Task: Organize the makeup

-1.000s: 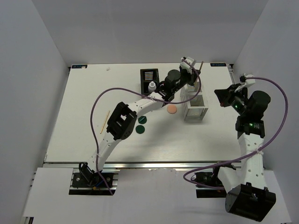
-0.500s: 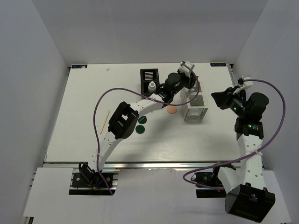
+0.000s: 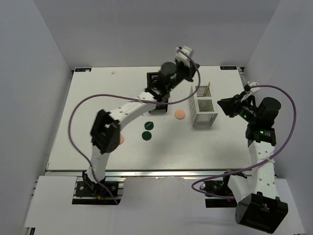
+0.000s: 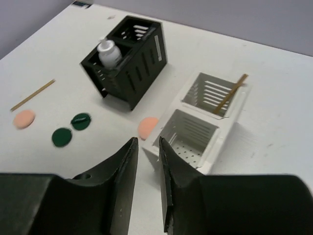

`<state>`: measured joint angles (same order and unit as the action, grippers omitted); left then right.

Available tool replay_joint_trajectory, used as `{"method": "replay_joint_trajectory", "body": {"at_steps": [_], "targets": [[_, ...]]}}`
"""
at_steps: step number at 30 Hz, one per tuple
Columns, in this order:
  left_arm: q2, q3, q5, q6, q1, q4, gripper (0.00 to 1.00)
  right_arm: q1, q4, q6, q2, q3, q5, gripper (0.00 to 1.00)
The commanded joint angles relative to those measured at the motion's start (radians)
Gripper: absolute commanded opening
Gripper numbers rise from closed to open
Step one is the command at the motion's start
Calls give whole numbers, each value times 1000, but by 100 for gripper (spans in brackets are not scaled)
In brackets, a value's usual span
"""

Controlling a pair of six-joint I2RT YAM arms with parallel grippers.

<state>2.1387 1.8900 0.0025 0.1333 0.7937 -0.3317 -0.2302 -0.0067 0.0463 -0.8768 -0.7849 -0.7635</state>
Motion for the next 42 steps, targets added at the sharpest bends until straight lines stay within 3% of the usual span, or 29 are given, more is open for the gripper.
{"method": "replay_joint_trajectory", "body": {"at_steps": [1, 3, 4, 5, 8, 12, 13, 14, 15, 17, 19, 21, 22, 24, 26, 27, 28, 29, 31, 34, 35, 36, 37, 38, 39, 42], "targets": [[-310, -85, -10, 92, -82, 188, 0, -3, -50, -133, 7, -4, -210, 30], [-448, -164, 7, 202, -190, 310, 3, 32, -76, -198, -2, 0, -240, 38], [-489, -255, 60, 230, -230, 436, 11, 58, -160, -233, -23, -10, -226, 41], [-573, -302, 80, 258, -319, 492, 35, 84, -215, -319, -42, -26, -206, 43], [-743, -511, 152, 285, -469, 657, 62, 225, -324, -374, -99, -70, -70, 46], [-952, -712, 143, 278, -583, 766, 76, 417, -299, -391, -132, -62, 41, 47], [-991, -736, 143, 278, -600, 795, 76, 528, -302, -422, -167, -71, 56, 50], [-1023, -773, 140, 281, -626, 809, 76, 586, -302, -466, -189, -91, 62, 60], [-1083, -787, 137, 282, -633, 824, 78, 695, -309, -600, -212, -103, 53, 65], [-1132, -805, 122, 293, -637, 870, 78, 791, -317, -757, -309, -161, 27, 72], [-1193, -821, 85, 314, -637, 931, 78, 900, -343, -991, -446, -227, -31, 73], [-1237, -825, 4, 362, -637, 1008, 77, 983, -399, -1110, -569, -391, -43, 71], [-1279, -822, -49, 379, -637, 1039, 76, 1006, -438, -1210, -712, -471, -45, 69], [-1324, -812, -157, 428, -639, 1126, 73, 1063, -548, -1301, -874, -768, -45, 60], [-1390, -810, -199, 474, -639, 1171, 63, 1097, -731, -1390, -1123, -1001, -17, 51], [-1411, -813, -208, 491, -639, 1203, 55, 1127, -780, -1413, -1196, -1222, -7, 50], [-1431, -828, -216, 503, -639, 1212, 38, 1143, -839, -1431, -1329, -1319, 10, 48], [-1463, -836, -219, 528, -639, 1226, 31, 1155, -846, -1439, -1384, -1399, 27, 47], [-1485, -856, -228, 551, -639, 1272, 24, 1186, -826, -1453, -1471, -1508, 72, 47], [-1516, -871, -220, 566, -639, 1293, 30, 1209, -618, -1343, -1457, -1394, 145, 46], [-1521, -881, -216, 566, -639, 1292, 48, 1210, -440, -1248, -1443, -1357, 171, 30], [-1522, -885, -208, 560, -639, 1284, 55, 1210, -329, -968, -1406, -1319, 288, 18], [-1521, -891, -196, 554, -639, 1272, 59, 1207, -231, -848, -1388, -1247, 381, 6], [-1516, -910, -161, 537, -639, 1260, 63, 1203, -140, -777, -1362, -1222, 479, 0], [-1501, -922, -135, 525, -639, 1225, 63, 1171, -103, -629, -1291, -1193, 495, 0], [-1429, -983, -6, 476, -639, 1127, 62, 1084, 44, -447, -1085, -1000, 425, 0]]}}
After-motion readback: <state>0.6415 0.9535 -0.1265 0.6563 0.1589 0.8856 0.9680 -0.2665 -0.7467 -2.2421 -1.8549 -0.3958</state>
